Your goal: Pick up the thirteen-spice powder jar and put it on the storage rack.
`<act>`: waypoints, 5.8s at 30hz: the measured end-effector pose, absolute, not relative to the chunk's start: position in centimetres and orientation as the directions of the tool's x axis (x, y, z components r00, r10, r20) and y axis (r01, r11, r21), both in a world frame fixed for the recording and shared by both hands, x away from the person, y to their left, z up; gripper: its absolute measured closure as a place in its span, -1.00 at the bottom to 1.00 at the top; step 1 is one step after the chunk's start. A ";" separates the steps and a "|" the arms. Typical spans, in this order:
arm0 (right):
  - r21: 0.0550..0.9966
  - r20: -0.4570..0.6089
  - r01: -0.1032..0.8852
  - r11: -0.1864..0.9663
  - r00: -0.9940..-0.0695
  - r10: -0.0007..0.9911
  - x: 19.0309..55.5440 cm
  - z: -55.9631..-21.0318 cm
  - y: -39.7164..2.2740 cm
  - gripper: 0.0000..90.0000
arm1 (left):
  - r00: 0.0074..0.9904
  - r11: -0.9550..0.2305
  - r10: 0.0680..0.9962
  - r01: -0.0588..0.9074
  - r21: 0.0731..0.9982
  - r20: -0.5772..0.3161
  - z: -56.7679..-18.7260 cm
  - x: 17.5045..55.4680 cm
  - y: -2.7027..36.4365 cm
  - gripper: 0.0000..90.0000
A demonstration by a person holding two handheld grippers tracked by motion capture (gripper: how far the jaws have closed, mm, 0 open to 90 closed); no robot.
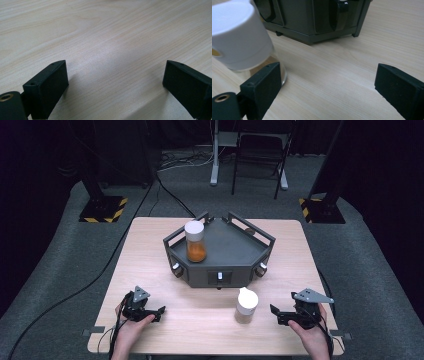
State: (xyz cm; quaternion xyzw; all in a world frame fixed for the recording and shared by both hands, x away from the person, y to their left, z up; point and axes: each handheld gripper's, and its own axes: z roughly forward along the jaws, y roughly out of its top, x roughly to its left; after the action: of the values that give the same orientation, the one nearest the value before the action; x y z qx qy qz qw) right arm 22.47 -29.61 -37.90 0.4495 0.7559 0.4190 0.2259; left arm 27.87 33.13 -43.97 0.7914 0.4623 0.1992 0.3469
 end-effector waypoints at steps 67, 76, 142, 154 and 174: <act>0.864 0.014 0.412 0.289 -0.594 0.804 22.0 -39.2 -21.0 -0.72 | 0.493 -0.332 0.870 0.593 0.733 -0.005 -44.0 27.9 33.1 -0.86; 0.867 0.000 0.404 0.292 -0.587 0.810 22.4 -39.7 -20.3 -0.62 | 0.493 -0.332 0.870 0.593 0.733 -0.005 -44.0 27.9 33.1 -0.86; 0.878 -0.044 0.356 0.320 -0.606 0.795 24.7 -34.1 -22.7 -0.34 | 0.493 -0.332 0.870 0.593 0.733 -0.005 -44.0 27.9 33.1 -0.86; 0.886 -0.033 0.352 0.302 -0.602 0.798 25.9 -32.7 -23.1 -0.34 | 0.494 -0.332 0.870 0.593 0.733 -0.005 -44.0 27.9 33.1 -0.86; 0.892 -0.078 0.317 0.321 -0.592 0.802 27.6 -29.5 -22.0 -0.34 | 0.495 -0.333 0.869 0.593 0.733 -0.005 -44.0 27.9 33.1 -0.87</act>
State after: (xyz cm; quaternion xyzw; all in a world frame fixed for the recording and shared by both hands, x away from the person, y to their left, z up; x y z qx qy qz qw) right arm 27.58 -21.98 -29.45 0.3644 0.7679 0.4544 0.2667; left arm 27.89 33.13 -43.96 0.7920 0.4617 0.1989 0.3466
